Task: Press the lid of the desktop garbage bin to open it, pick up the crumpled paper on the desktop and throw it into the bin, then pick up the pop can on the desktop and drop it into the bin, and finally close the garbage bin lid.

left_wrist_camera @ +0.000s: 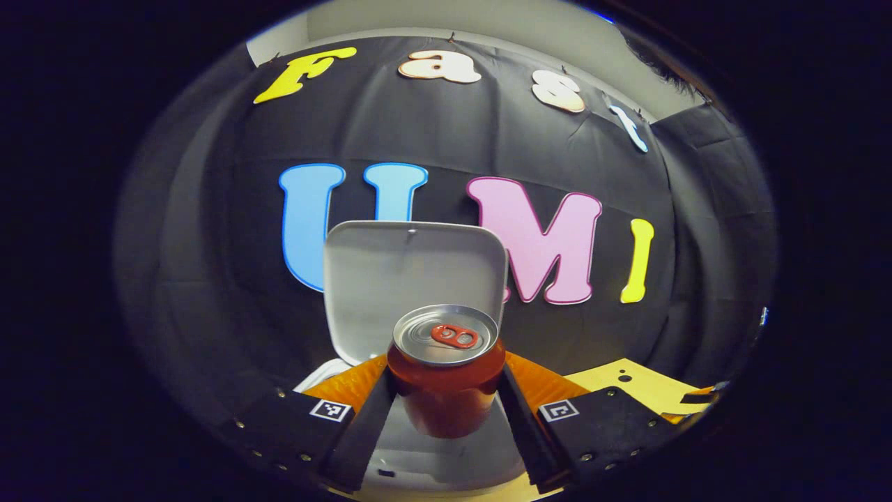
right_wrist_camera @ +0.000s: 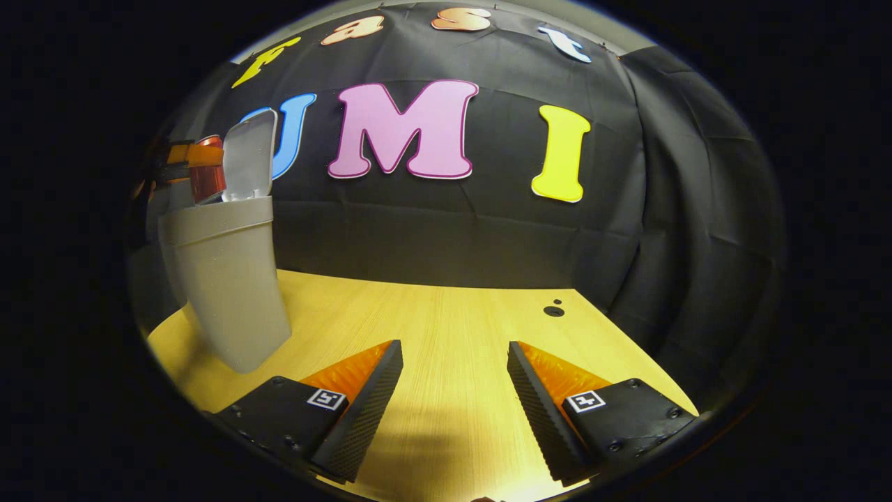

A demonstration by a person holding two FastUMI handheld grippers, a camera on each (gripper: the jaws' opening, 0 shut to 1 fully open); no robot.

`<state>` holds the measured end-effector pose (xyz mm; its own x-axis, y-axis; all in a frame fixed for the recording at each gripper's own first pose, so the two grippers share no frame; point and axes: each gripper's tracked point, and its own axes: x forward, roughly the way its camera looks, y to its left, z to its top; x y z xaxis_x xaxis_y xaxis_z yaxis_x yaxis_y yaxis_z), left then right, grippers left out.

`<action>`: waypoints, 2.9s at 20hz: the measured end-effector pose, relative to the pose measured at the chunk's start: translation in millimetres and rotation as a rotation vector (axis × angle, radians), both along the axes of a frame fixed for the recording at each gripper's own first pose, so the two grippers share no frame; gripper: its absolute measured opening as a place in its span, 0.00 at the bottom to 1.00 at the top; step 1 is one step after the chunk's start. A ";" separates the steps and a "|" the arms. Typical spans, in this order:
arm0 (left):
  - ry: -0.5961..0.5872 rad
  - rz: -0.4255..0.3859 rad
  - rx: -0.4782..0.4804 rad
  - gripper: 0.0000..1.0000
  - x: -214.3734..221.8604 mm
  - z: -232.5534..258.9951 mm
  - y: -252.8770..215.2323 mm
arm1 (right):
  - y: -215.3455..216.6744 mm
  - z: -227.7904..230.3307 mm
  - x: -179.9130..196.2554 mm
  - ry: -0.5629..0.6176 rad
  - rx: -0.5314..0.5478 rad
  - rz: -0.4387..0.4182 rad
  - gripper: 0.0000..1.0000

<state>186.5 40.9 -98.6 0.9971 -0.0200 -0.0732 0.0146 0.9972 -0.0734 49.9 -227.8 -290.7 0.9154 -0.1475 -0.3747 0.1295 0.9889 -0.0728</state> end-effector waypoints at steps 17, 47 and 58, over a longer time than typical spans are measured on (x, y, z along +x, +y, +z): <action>0.081 0.124 -0.021 0.86 -5.7 -39.3 33.8 | -5.3 1.6 -8.3 0.006 -0.013 -0.002 0.98; -0.118 0.016 -0.048 0.93 79.3 158.1 37.1 | 87.5 60.6 -37.1 0.101 0.161 0.148 0.98; 0.062 -0.014 0.083 0.94 102.9 124.5 35.2 | 61.7 89.4 -32.3 0.097 0.160 0.112 0.98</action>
